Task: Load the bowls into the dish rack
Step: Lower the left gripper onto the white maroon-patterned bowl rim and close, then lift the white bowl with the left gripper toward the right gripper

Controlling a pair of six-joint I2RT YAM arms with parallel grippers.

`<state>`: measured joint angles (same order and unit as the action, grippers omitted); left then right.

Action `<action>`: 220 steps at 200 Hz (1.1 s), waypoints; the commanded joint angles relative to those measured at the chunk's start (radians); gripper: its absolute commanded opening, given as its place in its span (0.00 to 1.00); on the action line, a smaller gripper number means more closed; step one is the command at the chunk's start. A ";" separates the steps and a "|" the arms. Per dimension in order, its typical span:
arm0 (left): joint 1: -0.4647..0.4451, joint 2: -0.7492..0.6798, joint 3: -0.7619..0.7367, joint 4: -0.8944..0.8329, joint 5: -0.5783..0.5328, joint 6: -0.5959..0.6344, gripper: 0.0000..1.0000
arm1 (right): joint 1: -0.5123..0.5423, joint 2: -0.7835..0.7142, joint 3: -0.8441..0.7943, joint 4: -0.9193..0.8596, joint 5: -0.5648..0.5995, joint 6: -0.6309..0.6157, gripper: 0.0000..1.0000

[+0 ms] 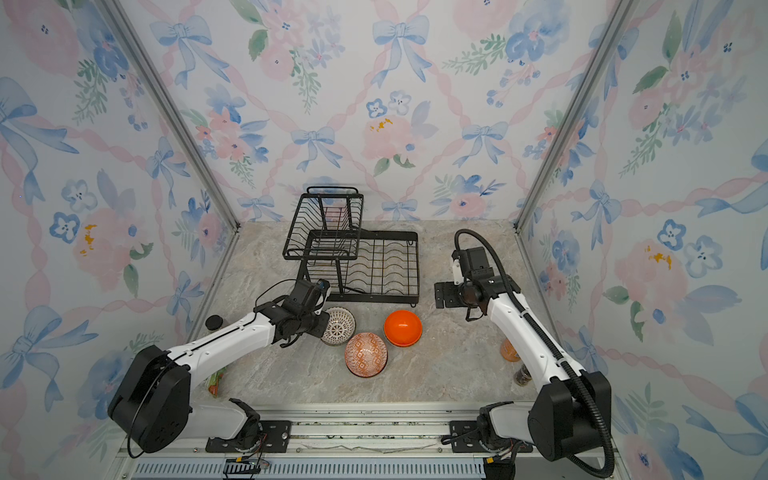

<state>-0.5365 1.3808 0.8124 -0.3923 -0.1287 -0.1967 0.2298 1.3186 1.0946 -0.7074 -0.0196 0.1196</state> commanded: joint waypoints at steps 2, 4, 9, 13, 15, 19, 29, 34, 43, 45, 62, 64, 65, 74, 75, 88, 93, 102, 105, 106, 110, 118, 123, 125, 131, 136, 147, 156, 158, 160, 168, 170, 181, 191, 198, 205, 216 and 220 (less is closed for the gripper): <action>-0.002 0.009 0.017 -0.033 -0.024 -0.006 0.02 | 0.002 -0.012 -0.009 -0.018 -0.010 -0.008 0.97; -0.002 0.008 0.018 -0.033 -0.023 -0.006 0.01 | 0.001 -0.014 -0.009 -0.018 -0.009 -0.008 0.97; -0.002 0.005 0.019 -0.032 -0.025 -0.006 0.00 | 0.001 -0.015 -0.007 -0.020 -0.009 -0.008 0.97; -0.002 0.002 0.021 -0.033 -0.025 -0.005 0.00 | 0.002 -0.014 -0.007 -0.020 -0.008 -0.008 0.97; -0.002 0.001 0.022 -0.033 -0.025 -0.006 0.00 | 0.002 -0.016 -0.007 -0.020 -0.008 -0.008 0.97; -0.001 -0.003 0.023 -0.032 -0.026 -0.004 0.00 | 0.002 -0.016 -0.007 -0.021 -0.009 -0.008 0.97; -0.002 -0.013 0.028 -0.033 -0.026 -0.003 0.00 | 0.001 -0.018 -0.007 -0.021 -0.008 -0.009 0.97; -0.001 -0.020 0.030 -0.032 -0.026 -0.003 0.00 | 0.002 -0.018 -0.005 -0.021 -0.009 -0.008 0.97; -0.001 -0.031 0.034 -0.032 -0.026 -0.001 0.00 | 0.002 -0.018 -0.005 -0.021 -0.009 -0.008 0.97; 0.000 -0.033 0.034 -0.033 -0.026 -0.001 0.00 | 0.001 -0.018 -0.006 -0.022 -0.011 -0.008 0.97; -0.002 -0.050 0.042 -0.038 -0.031 0.002 0.00 | 0.001 -0.019 -0.007 -0.021 -0.011 -0.009 0.97; -0.001 -0.053 0.042 -0.038 -0.031 0.002 0.00 | 0.000 -0.020 -0.007 -0.021 -0.011 -0.009 0.97; -0.001 -0.053 0.044 -0.039 -0.031 0.002 0.00 | 0.001 -0.020 -0.007 -0.021 -0.010 -0.010 0.97; -0.001 -0.061 0.044 -0.039 -0.030 0.002 0.00 | 0.002 -0.021 -0.008 -0.020 -0.010 -0.010 0.97; -0.001 -0.062 0.045 -0.039 -0.030 0.002 0.00 | 0.002 -0.022 -0.007 -0.020 -0.010 -0.009 0.97; -0.002 -0.075 0.045 -0.039 -0.024 0.002 0.00 | 0.002 -0.022 -0.011 -0.020 -0.011 -0.009 0.97; -0.002 -0.082 0.046 -0.038 -0.023 0.002 0.00 | 0.001 -0.024 -0.011 -0.018 -0.011 -0.009 0.97; -0.003 -0.092 0.044 -0.039 -0.026 0.002 0.00 | 0.001 -0.024 -0.013 -0.018 -0.014 -0.010 0.97; -0.002 -0.096 0.045 -0.039 -0.026 0.002 0.00 | 0.002 -0.025 -0.013 -0.018 -0.014 -0.009 0.97; -0.002 -0.098 0.044 -0.039 -0.026 0.002 0.00 | 0.001 -0.025 -0.014 -0.018 -0.015 -0.009 0.97; -0.002 -0.104 0.043 -0.038 -0.029 0.002 0.00 | 0.001 -0.025 -0.013 -0.018 -0.016 -0.009 0.97; -0.001 -0.117 0.042 -0.037 -0.029 0.003 0.00 | 0.002 -0.027 -0.014 -0.017 -0.017 -0.009 0.97; -0.002 -0.128 0.041 -0.037 -0.029 0.003 0.00 | 0.002 -0.028 -0.015 -0.015 -0.018 -0.009 0.97; -0.002 -0.131 0.041 -0.037 -0.030 0.005 0.00 | 0.002 -0.028 -0.014 -0.015 -0.019 -0.008 0.97; -0.002 -0.145 0.040 -0.036 -0.034 0.006 0.00 | 0.002 -0.028 -0.014 -0.015 -0.021 -0.008 0.97; -0.002 -0.154 0.040 -0.037 -0.037 0.007 0.00 | 0.003 -0.028 -0.015 -0.014 -0.023 -0.008 0.97; -0.002 -0.175 0.040 -0.036 -0.039 0.011 0.00 | 0.003 -0.027 -0.014 -0.012 -0.024 -0.008 0.97; -0.002 -0.192 0.039 -0.036 -0.041 0.012 0.00 | 0.003 -0.028 -0.015 -0.011 -0.026 -0.008 0.97; -0.002 -0.195 0.038 -0.037 -0.041 0.012 0.00 | 0.003 -0.028 -0.014 -0.011 -0.026 -0.008 0.97; -0.002 -0.198 0.038 -0.037 -0.042 0.012 0.00 | 0.003 -0.028 -0.015 -0.010 -0.027 -0.007 0.97; -0.002 -0.210 0.039 -0.037 -0.041 0.015 0.00 | 0.003 -0.028 -0.016 -0.009 -0.029 -0.008 0.97; -0.002 -0.213 0.040 -0.037 -0.040 0.015 0.00 | 0.004 -0.028 -0.016 -0.010 -0.029 -0.006 0.97; -0.002 -0.232 0.038 -0.036 -0.033 0.018 0.00 | 0.005 -0.031 -0.015 -0.010 -0.029 -0.008 0.97; -0.002 -0.246 0.039 -0.036 -0.024 0.022 0.00 | 0.006 -0.034 -0.016 -0.010 -0.031 -0.010 0.97; -0.002 -0.254 0.040 -0.037 -0.015 0.027 0.00 | 0.006 -0.037 -0.015 -0.012 -0.035 -0.011 0.97; -0.002 -0.263 0.041 -0.036 -0.008 0.030 0.00 | 0.008 -0.040 -0.016 -0.012 -0.040 -0.012 0.97; -0.002 -0.274 0.042 -0.037 0.001 0.031 0.00 | 0.011 -0.045 -0.017 -0.012 -0.043 -0.012 0.97; -0.002 -0.278 0.043 -0.036 0.002 0.031 0.00 | 0.013 -0.047 -0.016 -0.013 -0.043 -0.012 0.97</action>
<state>-0.5373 1.1431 0.8288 -0.4442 -0.1555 -0.1837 0.2314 1.3045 1.0897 -0.7071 -0.0444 0.1192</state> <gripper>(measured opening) 0.050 0.967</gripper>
